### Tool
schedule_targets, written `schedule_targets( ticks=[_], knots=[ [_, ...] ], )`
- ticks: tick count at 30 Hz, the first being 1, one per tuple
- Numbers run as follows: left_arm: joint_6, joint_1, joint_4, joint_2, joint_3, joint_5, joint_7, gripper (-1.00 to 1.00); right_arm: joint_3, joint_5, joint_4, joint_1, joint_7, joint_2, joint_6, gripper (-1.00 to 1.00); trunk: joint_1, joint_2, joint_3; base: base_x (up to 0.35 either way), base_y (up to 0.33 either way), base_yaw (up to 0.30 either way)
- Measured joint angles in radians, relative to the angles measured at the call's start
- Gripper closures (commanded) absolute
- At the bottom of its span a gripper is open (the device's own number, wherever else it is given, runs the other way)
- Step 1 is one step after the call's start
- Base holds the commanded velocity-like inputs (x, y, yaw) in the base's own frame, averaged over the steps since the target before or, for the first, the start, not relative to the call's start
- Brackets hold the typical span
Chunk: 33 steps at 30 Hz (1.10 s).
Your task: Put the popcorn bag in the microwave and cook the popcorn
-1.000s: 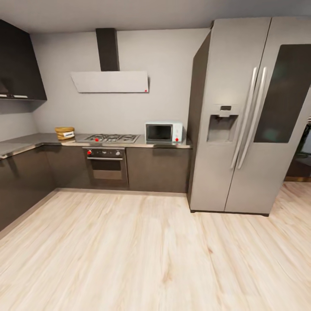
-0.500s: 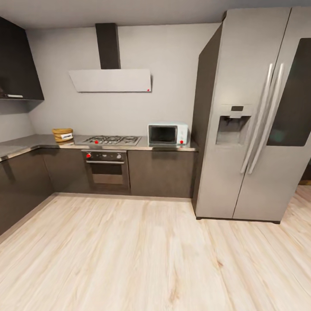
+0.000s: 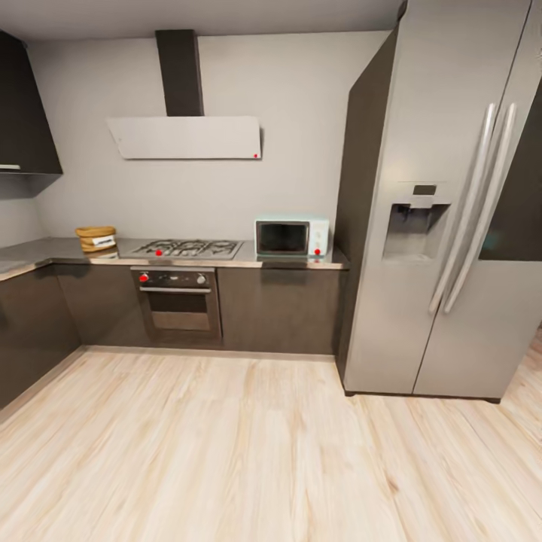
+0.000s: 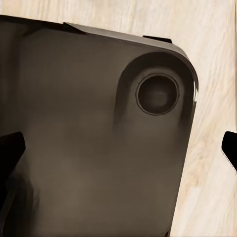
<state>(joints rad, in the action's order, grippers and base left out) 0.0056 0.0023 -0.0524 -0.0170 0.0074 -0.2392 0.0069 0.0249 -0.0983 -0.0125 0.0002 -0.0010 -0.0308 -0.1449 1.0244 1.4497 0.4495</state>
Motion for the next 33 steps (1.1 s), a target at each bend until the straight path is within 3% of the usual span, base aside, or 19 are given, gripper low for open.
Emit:
schedule_targets(
  ticks=[11,33],
  knots=[
    [0.0,0.0,0.0,0.0,0.0,0.0,0.0,-1.0,0.0,0.0,0.0,0.0,0.0,0.0,0.0,-1.0,0.0,0.0,0.0,0.323,0.007,-0.039],
    [0.0,0.0,0.0,0.0,0.0,0.001,0.0,-1.0,0.0,0.0,0.0,0.0,0.003,0.0,-0.001,-1.0,0.0,0.0,0.0,0.323,0.099,-0.021]
  ],
)
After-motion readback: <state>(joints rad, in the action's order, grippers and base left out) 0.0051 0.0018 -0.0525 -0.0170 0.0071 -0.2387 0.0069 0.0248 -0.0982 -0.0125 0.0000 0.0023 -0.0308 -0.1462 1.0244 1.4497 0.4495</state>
